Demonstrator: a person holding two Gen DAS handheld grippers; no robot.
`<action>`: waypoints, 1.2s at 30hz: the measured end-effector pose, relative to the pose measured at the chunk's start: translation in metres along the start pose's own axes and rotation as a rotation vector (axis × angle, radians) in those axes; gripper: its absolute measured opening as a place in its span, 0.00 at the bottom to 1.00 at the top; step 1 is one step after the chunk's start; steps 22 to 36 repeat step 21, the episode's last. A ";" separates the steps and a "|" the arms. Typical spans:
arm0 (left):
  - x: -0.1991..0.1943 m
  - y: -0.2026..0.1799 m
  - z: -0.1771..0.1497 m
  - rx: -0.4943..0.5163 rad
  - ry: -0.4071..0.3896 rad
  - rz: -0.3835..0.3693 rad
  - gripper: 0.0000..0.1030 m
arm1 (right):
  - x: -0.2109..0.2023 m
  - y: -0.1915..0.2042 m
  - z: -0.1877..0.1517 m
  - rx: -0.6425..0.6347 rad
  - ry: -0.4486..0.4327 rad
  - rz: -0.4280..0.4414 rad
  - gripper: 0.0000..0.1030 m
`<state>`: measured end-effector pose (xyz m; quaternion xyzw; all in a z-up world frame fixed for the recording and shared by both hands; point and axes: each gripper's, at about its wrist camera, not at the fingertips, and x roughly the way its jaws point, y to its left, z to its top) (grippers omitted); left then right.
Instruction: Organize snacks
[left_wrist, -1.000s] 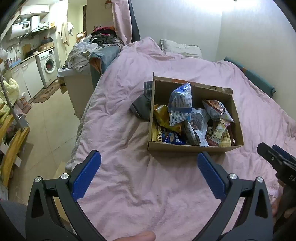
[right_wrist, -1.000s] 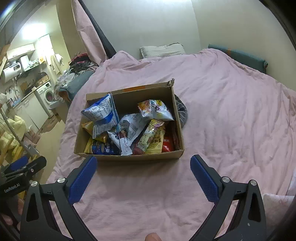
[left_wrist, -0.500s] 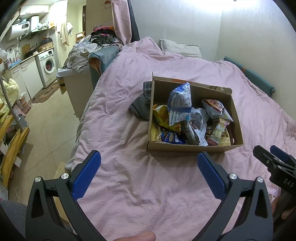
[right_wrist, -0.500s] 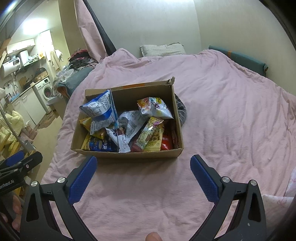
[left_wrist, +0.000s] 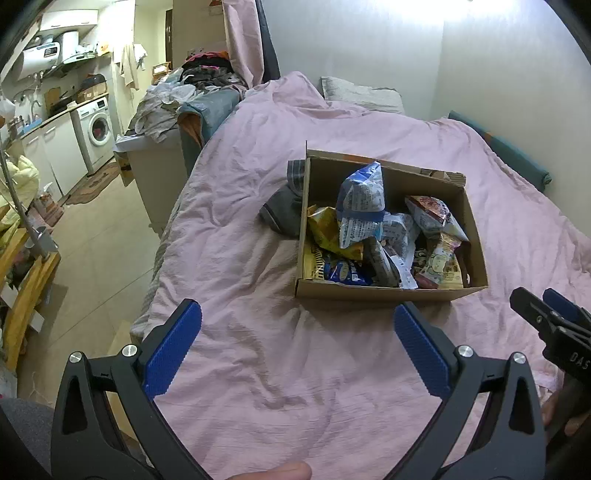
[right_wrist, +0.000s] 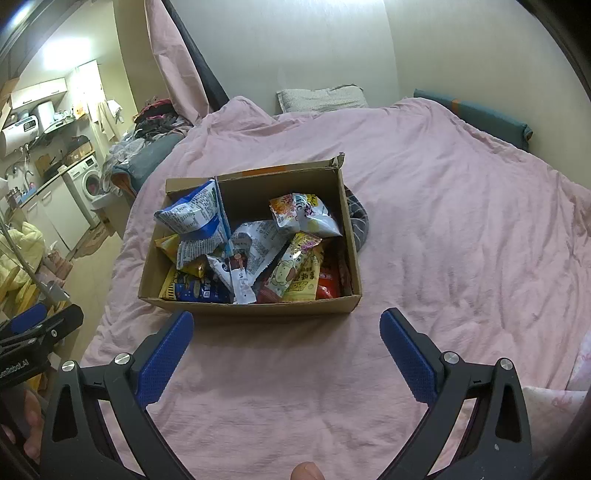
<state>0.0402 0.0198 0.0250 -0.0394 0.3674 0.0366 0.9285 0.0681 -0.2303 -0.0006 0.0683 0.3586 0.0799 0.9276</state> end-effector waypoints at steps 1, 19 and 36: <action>0.000 0.000 -0.001 0.000 0.001 0.000 1.00 | 0.000 0.000 0.000 0.001 0.001 0.000 1.00; 0.002 0.000 -0.002 0.000 0.003 -0.003 1.00 | 0.000 -0.001 0.000 -0.004 0.001 -0.003 1.00; 0.002 0.000 -0.002 0.000 0.004 -0.002 1.00 | 0.000 -0.001 0.000 -0.002 0.002 -0.002 1.00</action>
